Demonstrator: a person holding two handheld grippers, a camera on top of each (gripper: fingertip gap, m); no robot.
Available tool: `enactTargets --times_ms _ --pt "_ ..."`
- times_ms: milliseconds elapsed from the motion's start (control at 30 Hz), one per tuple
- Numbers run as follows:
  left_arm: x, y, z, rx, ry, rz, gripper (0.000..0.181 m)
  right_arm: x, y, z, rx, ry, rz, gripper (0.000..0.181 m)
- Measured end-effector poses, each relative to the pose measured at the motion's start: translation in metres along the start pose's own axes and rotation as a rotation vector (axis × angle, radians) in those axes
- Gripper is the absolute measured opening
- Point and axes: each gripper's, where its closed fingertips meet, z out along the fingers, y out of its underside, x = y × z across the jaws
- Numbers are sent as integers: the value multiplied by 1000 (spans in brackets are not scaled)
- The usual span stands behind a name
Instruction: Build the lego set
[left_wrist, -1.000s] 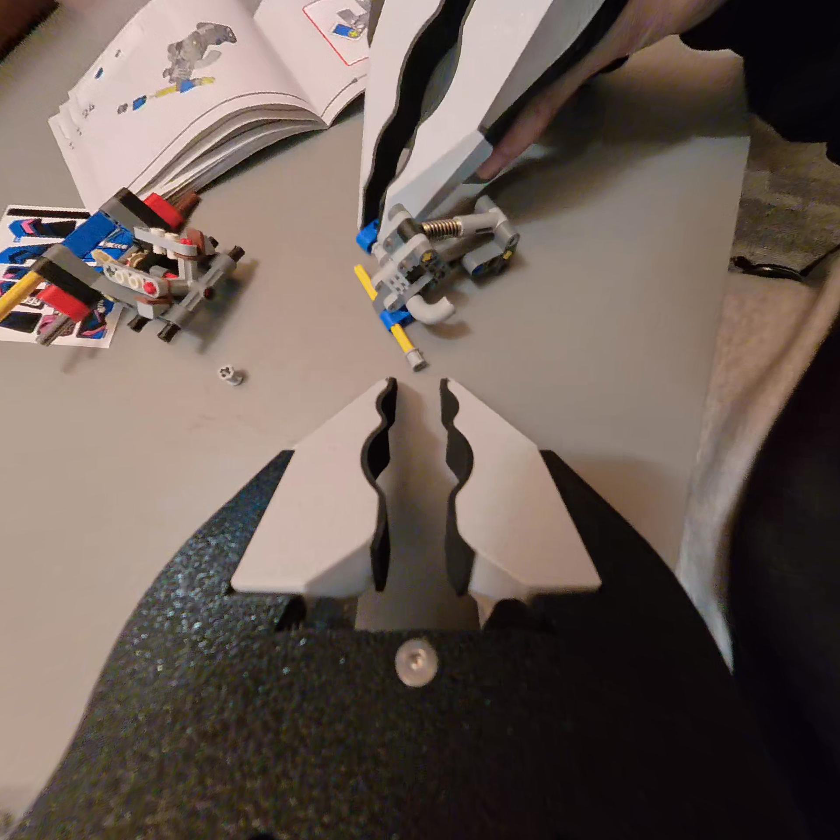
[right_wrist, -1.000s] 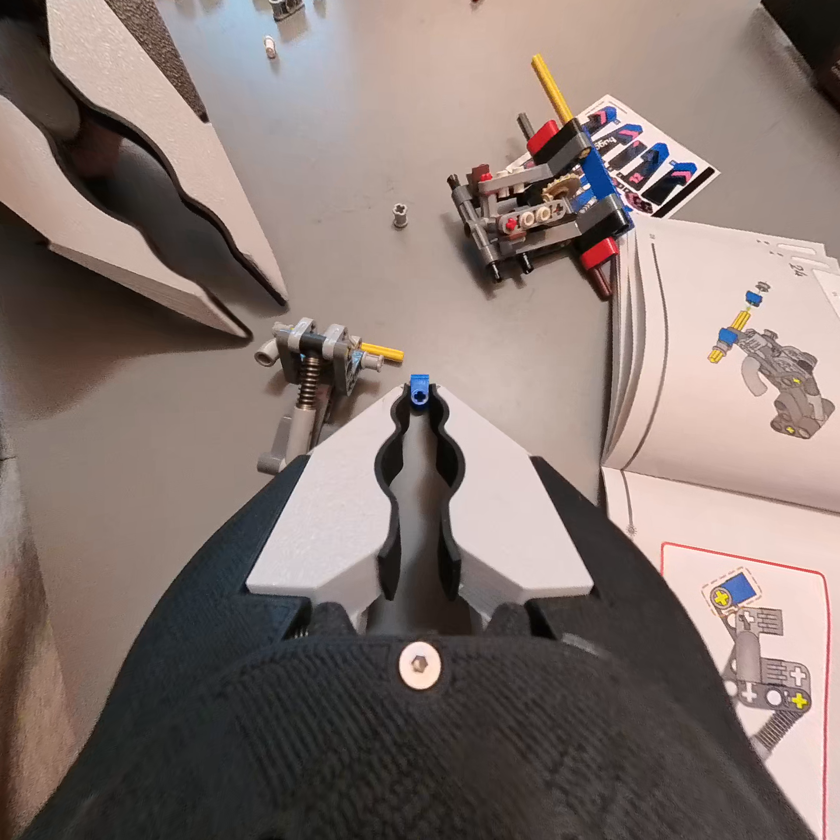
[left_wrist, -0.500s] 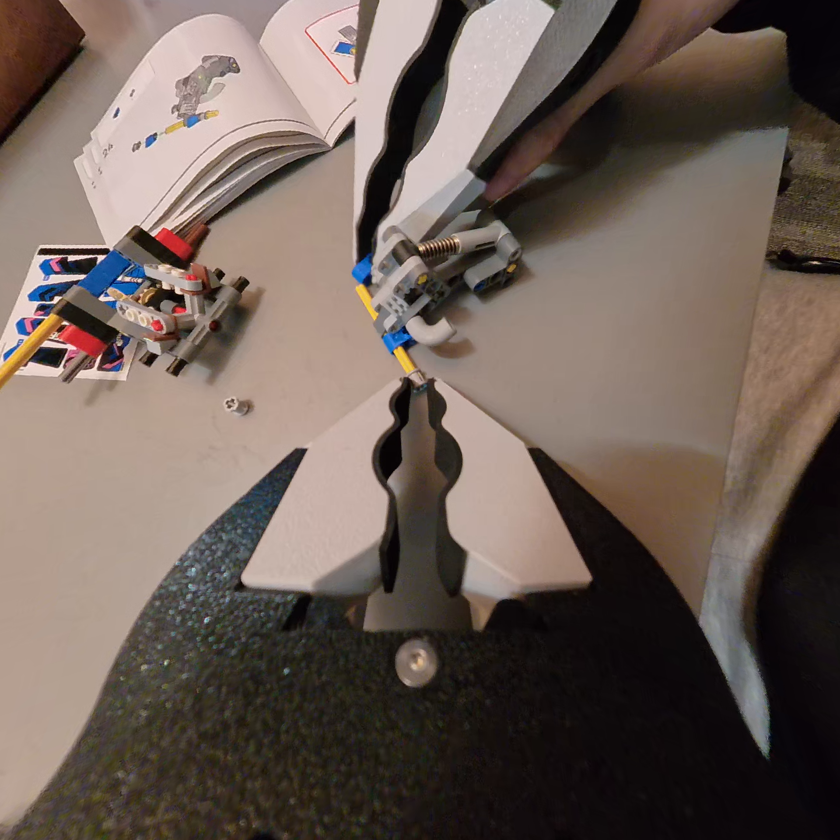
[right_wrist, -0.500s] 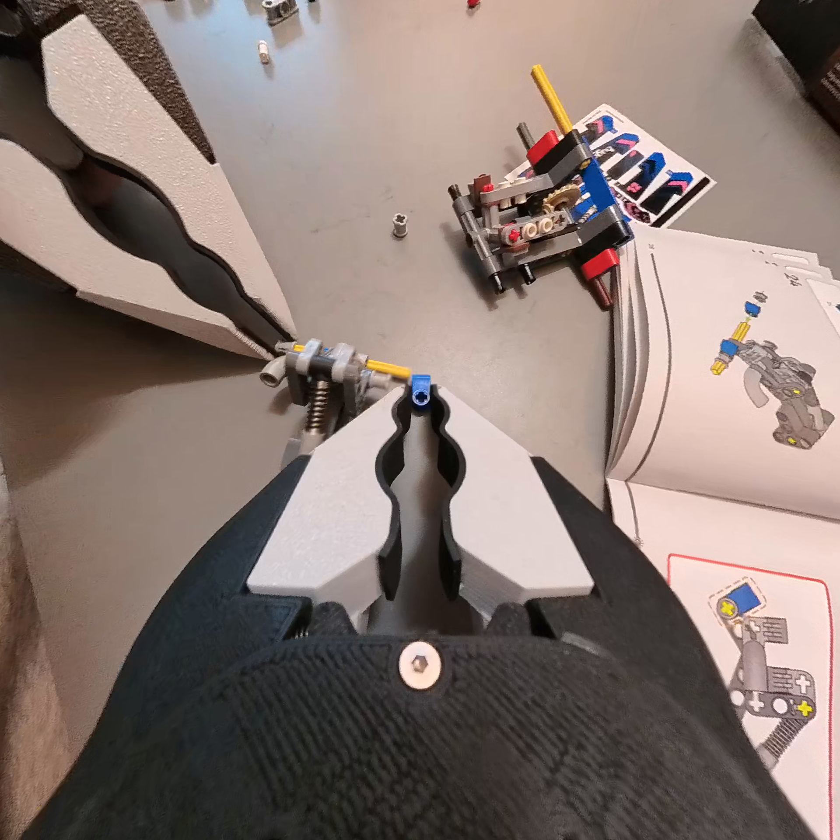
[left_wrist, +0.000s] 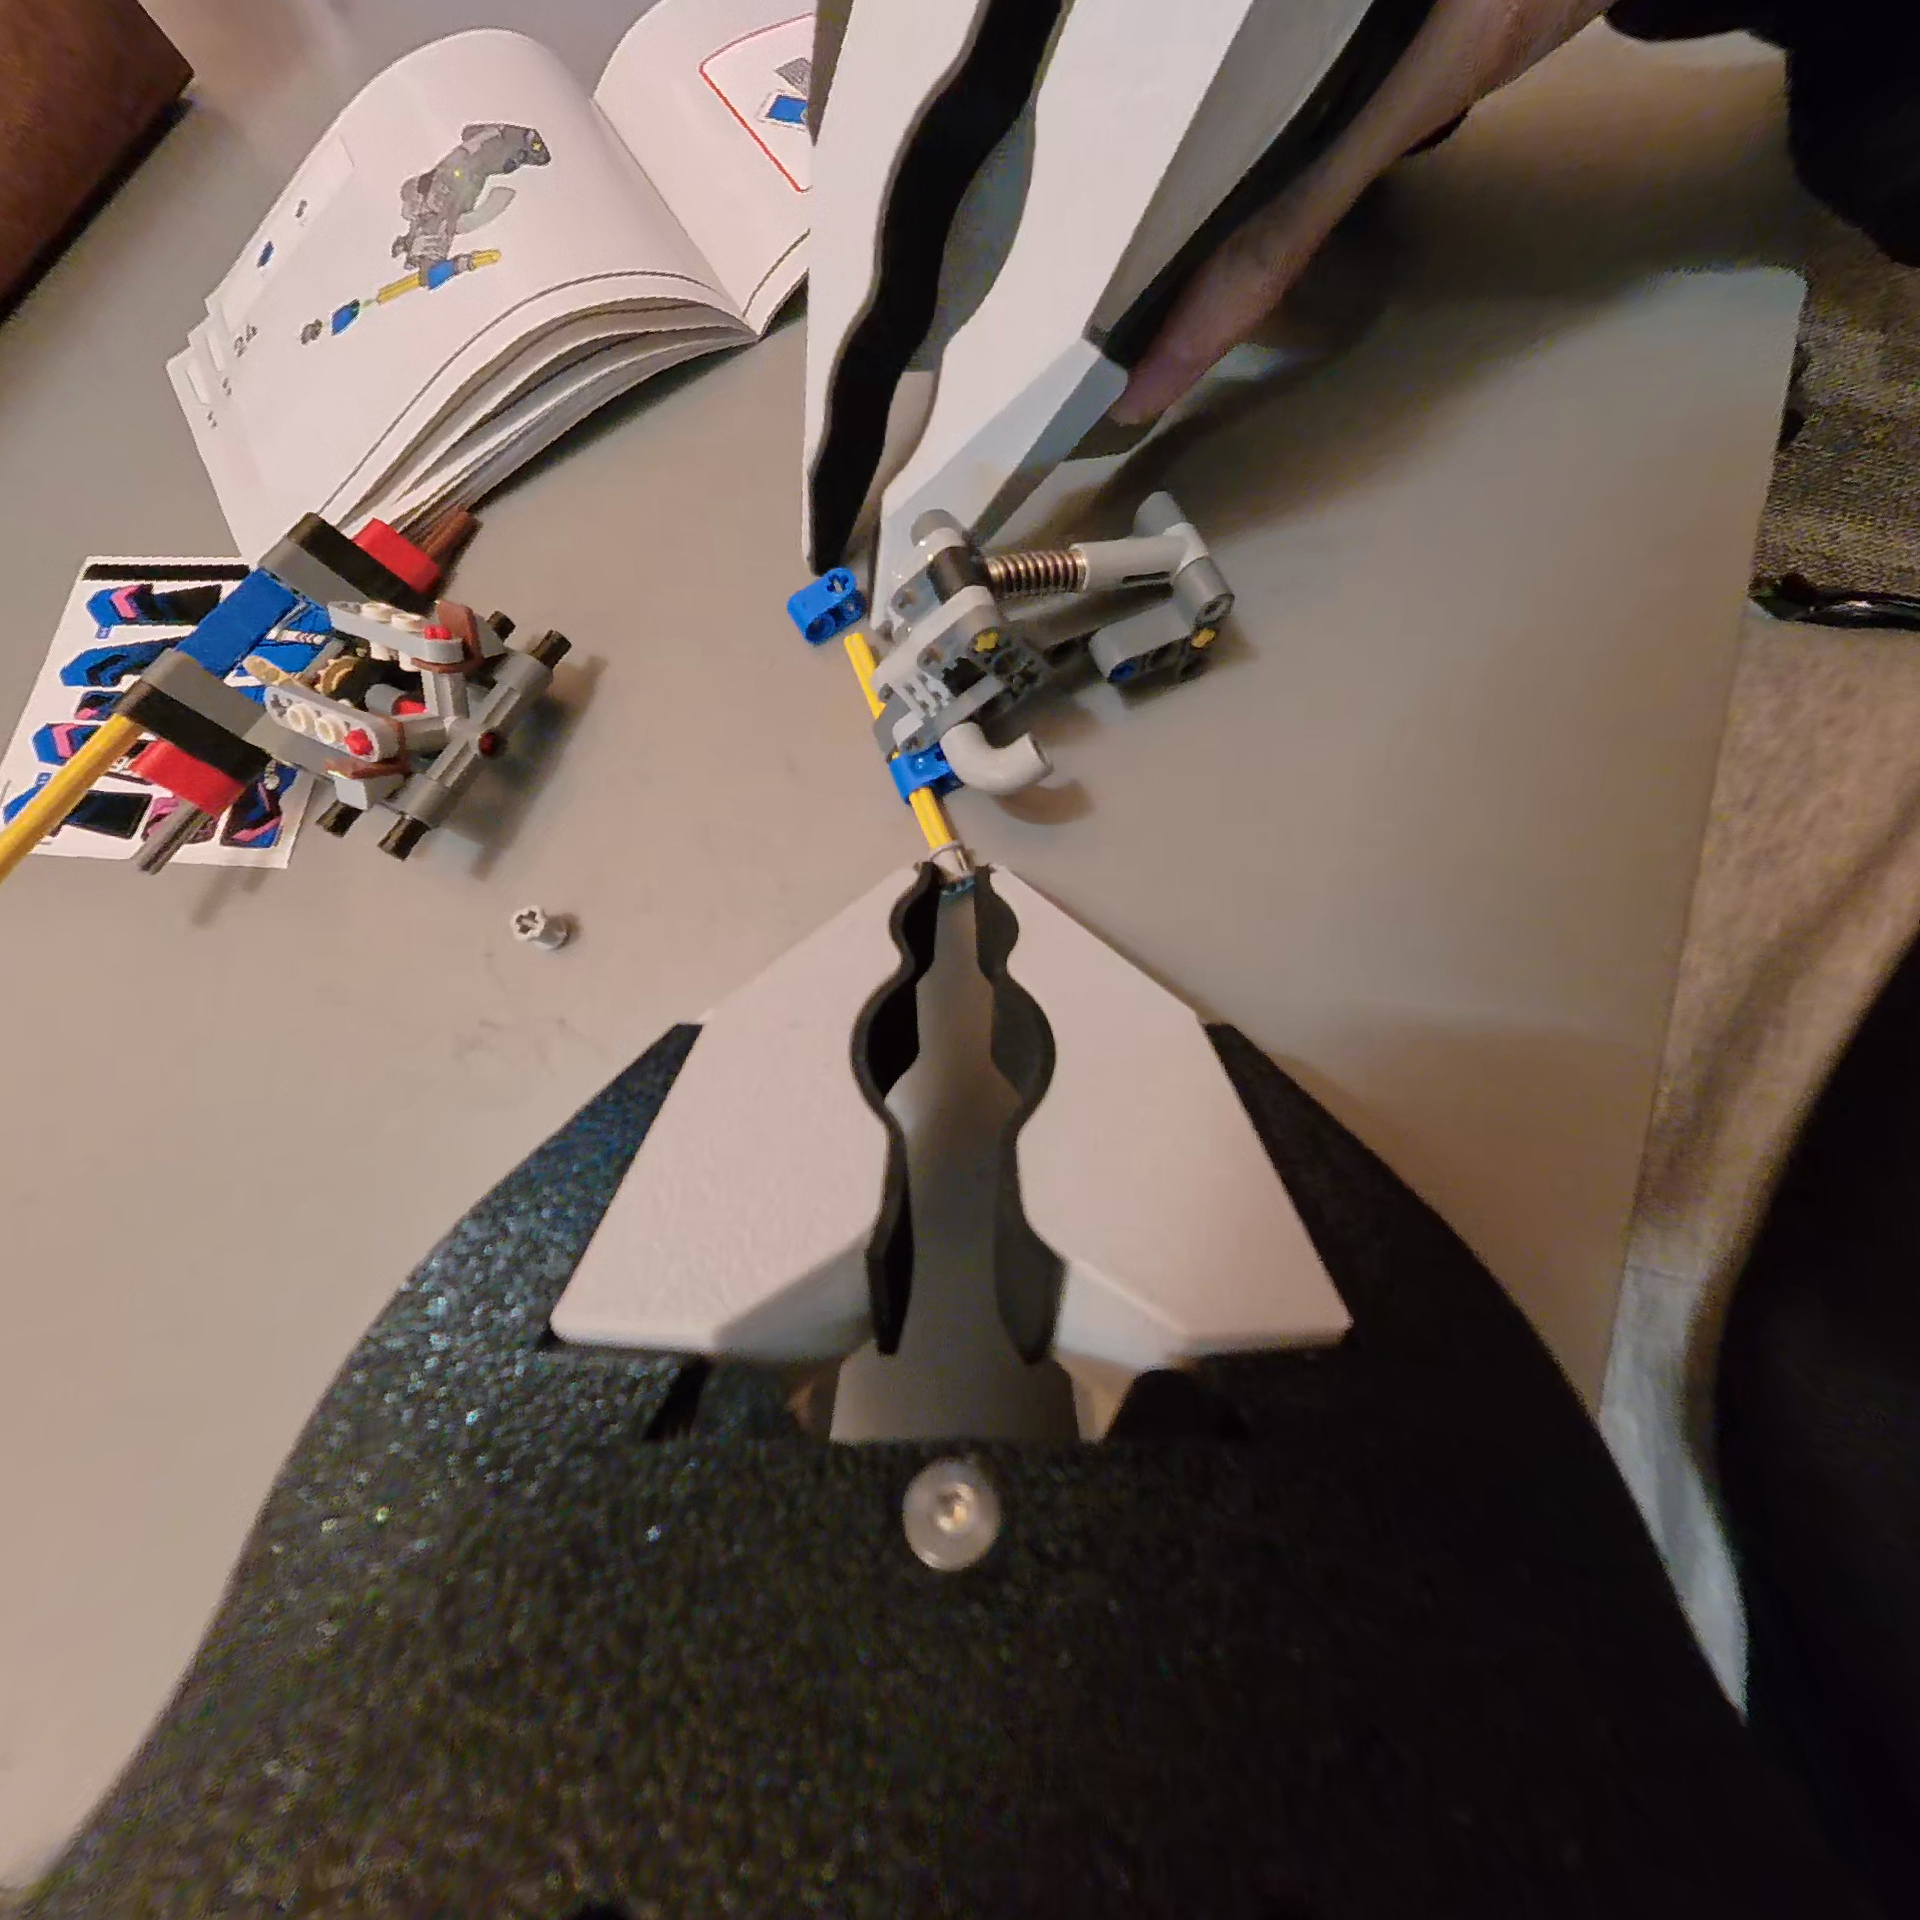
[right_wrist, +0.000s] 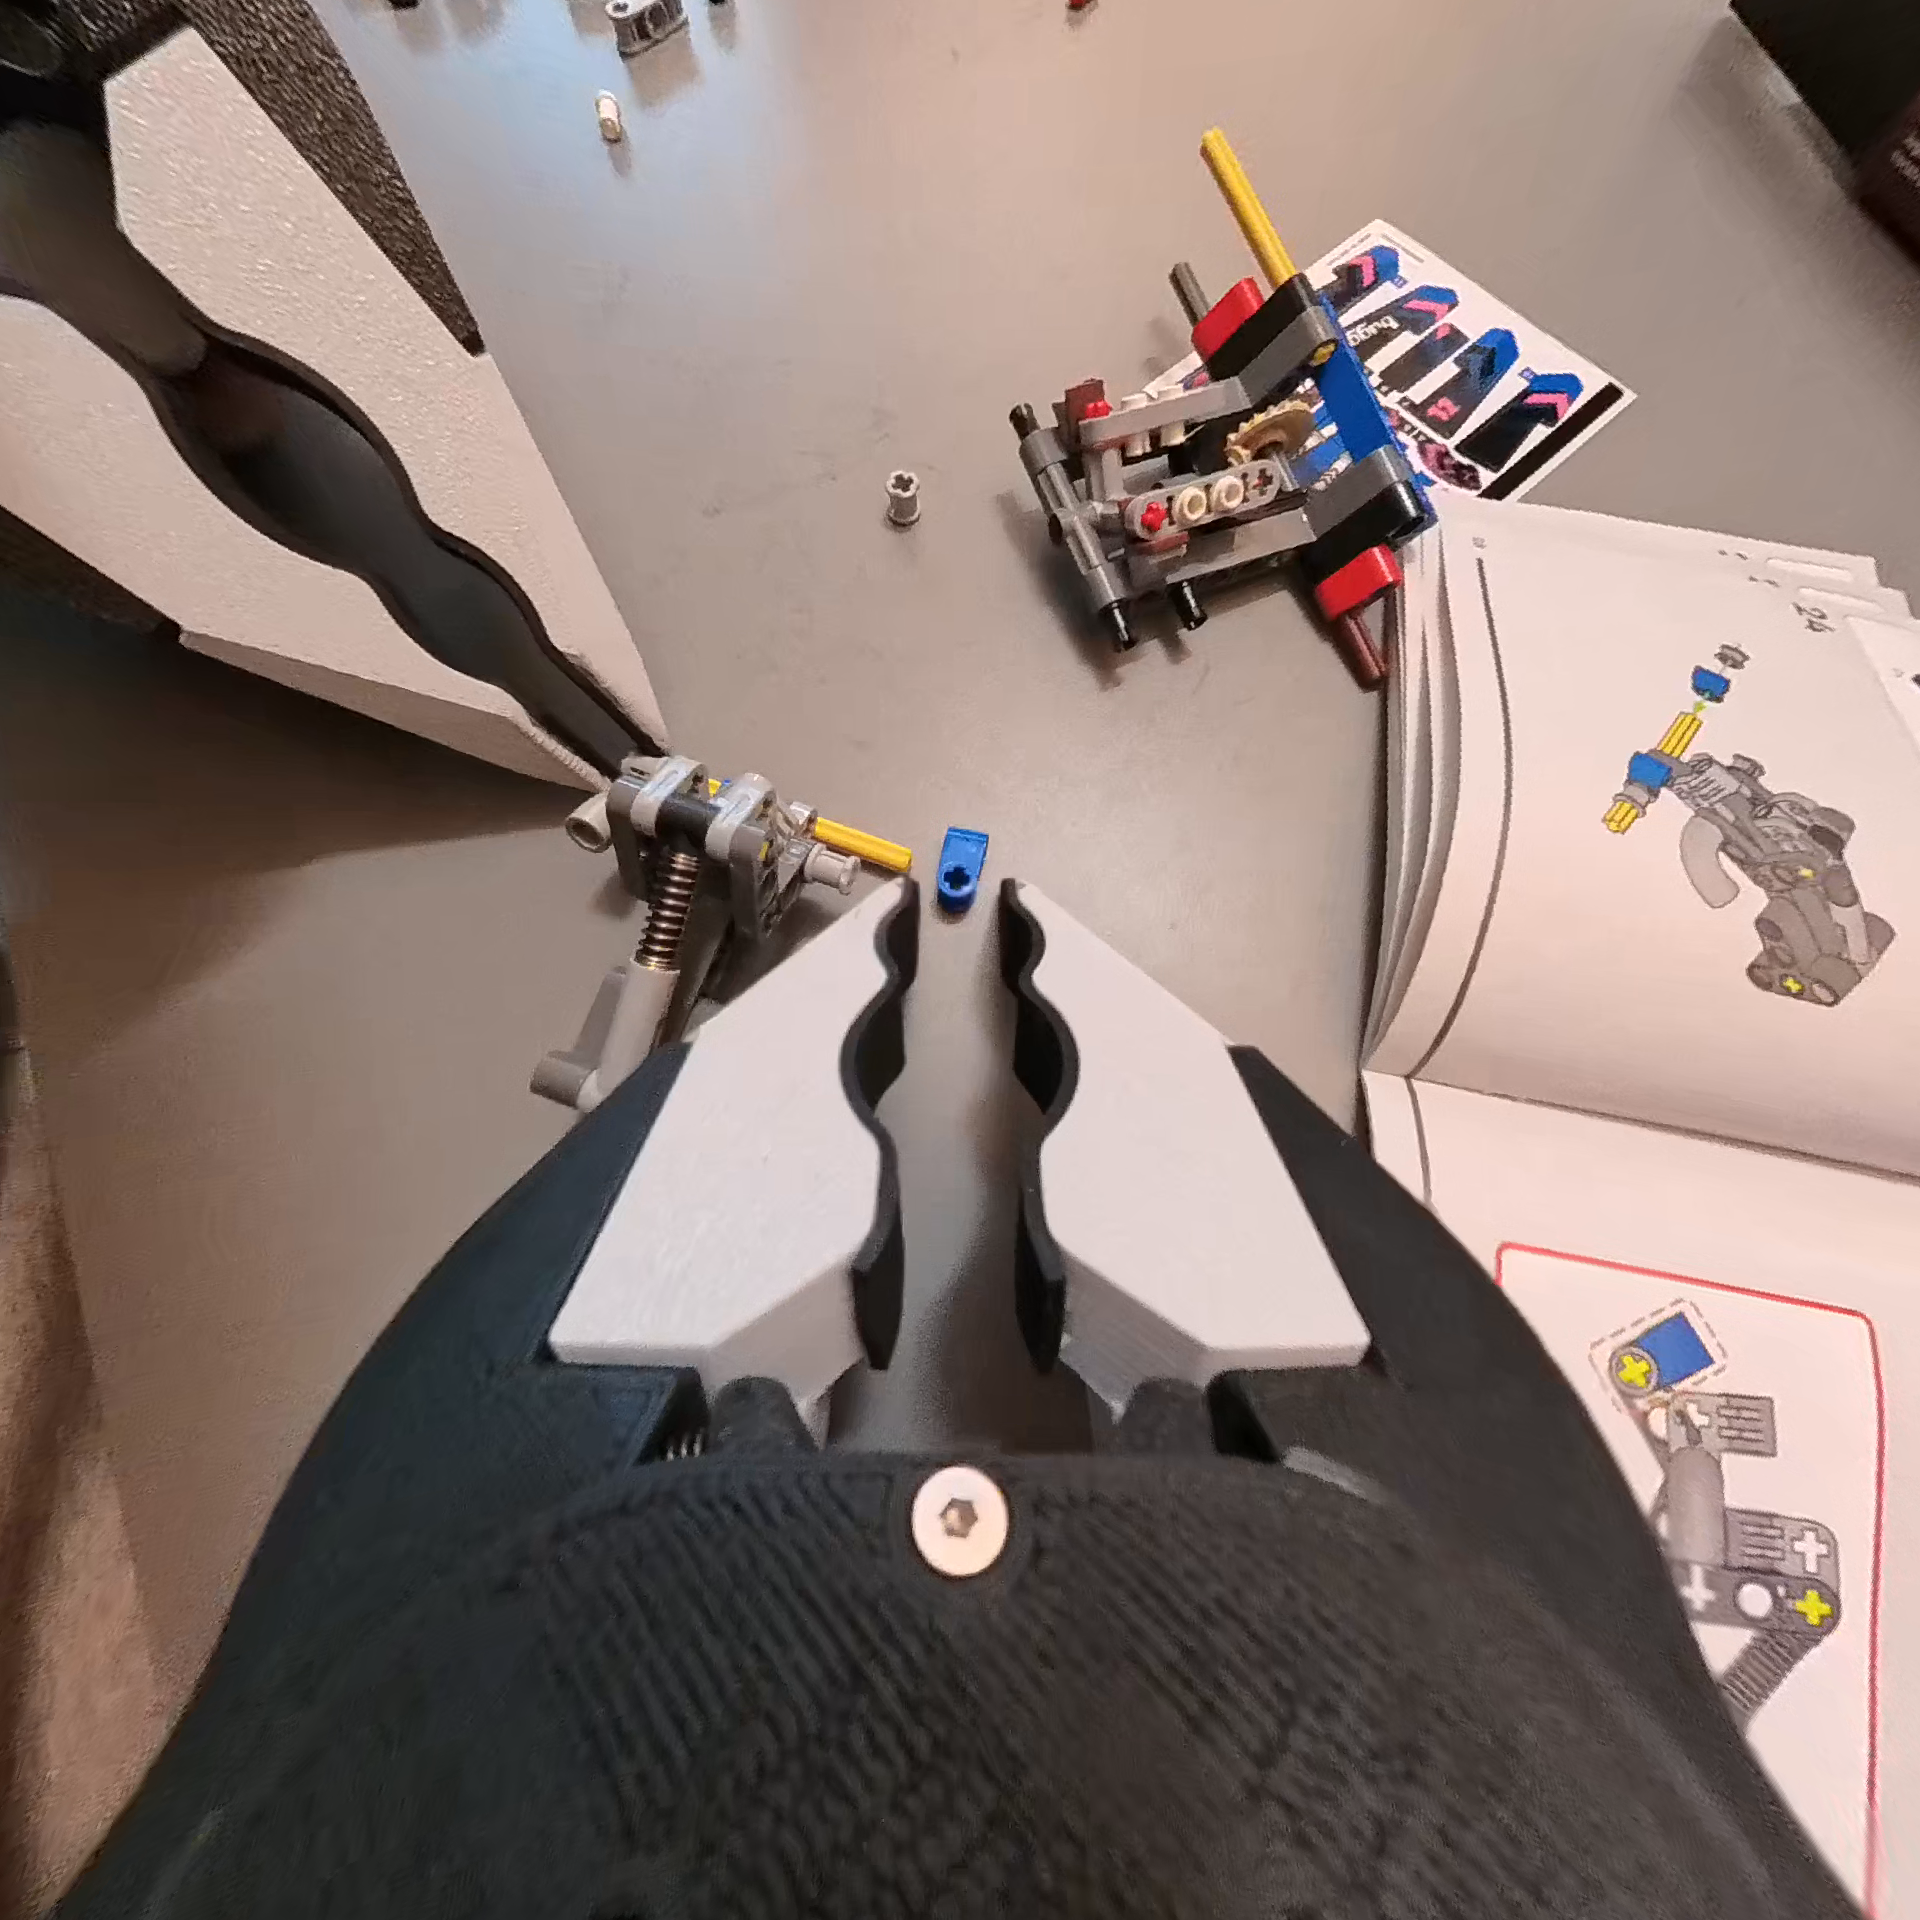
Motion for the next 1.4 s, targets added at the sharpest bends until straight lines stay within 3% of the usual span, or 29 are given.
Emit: enactTargets --times_ms 67,500,800,1067,1200,1300,1400 --pt "-1 0 0 0 -2 -3 4 2 0 1 -2 15 -12 5" --pt "-4 -1 1 -2 -34 -12 4 -22 0 1 -6 -89 -57 0" --pt "-4 -1 1 -2 -36 -6 4 -21 1 0 -5 -96 -81 0" --pt "-6 0 1 -2 -48 2 4 1 9 -10 -36 -48 -63 5" --pt "-9 -1 -4 27 -18 -13 20 11 9 -12 -30 -13 -66 3" --pt "-23 -6 -15 95 14 -66 21 13 9 -12 -27 -13 -58 3" --pt "-56 -1 -20 79 -48 -114 17 13 9 -10 -24 -13 -63 3"
